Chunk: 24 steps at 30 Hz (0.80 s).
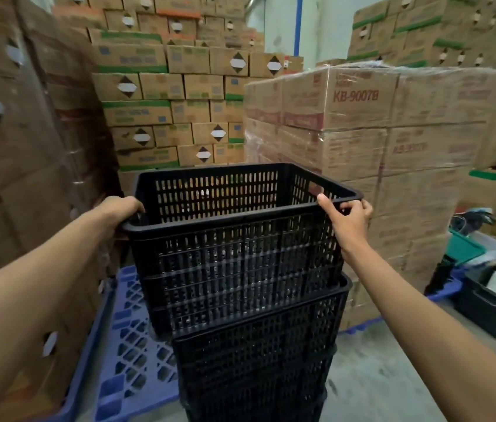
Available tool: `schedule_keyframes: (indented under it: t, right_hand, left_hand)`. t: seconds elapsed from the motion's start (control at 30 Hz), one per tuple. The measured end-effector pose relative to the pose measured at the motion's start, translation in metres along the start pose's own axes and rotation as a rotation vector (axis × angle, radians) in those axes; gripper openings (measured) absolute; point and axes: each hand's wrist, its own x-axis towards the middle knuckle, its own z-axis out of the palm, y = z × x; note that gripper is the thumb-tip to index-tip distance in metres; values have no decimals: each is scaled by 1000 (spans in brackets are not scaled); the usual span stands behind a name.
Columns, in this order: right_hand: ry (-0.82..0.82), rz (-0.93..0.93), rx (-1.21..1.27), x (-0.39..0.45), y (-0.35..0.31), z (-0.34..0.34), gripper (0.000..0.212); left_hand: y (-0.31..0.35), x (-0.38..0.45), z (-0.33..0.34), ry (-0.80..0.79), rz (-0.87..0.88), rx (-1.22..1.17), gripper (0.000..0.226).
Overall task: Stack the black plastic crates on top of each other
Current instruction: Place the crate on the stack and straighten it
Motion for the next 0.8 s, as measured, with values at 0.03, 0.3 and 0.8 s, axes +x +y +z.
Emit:
schedule_keyframes:
  t: [0.03, 0.3, 0.8]
  right_hand:
    - [-23, -11, 2, 0, 4, -5, 61]
    - [-157, -181, -98, -9, 18, -30, 104]
    - [-379, -779, -757, 10, -14, -17, 69]
  left_hand:
    - [1, -4, -2, 61, 23, 76, 44]
    - [13, -34, 4, 95, 155, 565, 56]
    - [3, -91, 31, 205, 848, 911, 54]
